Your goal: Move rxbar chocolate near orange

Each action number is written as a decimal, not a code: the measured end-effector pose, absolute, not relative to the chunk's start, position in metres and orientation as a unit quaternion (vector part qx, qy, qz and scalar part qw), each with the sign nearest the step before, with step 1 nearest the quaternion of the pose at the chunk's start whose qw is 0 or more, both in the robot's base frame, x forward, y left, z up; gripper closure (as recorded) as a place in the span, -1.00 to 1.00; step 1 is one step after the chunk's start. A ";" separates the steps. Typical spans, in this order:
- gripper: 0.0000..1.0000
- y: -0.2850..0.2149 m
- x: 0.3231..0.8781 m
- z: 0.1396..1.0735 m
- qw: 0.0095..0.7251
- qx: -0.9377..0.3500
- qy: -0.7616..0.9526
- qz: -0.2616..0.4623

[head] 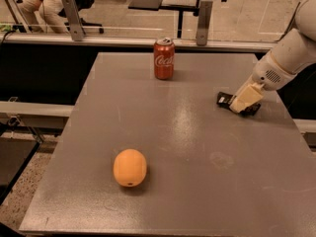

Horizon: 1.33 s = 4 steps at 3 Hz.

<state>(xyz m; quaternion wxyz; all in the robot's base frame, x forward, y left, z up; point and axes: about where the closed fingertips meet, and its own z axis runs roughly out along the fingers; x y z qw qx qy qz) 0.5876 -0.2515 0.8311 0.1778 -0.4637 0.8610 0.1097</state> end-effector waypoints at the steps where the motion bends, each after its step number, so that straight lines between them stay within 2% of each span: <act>1: 1.00 -0.218 0.577 0.839 0.185 -0.491 0.841 0.130; 2: 1.00 -0.142 0.550 0.855 0.195 -0.553 0.790 0.178; 4: 1.00 -0.075 0.514 0.862 0.191 -0.613 0.733 0.225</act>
Offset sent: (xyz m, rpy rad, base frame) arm -0.0550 0.1547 0.0405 0.1708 -0.0210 0.3422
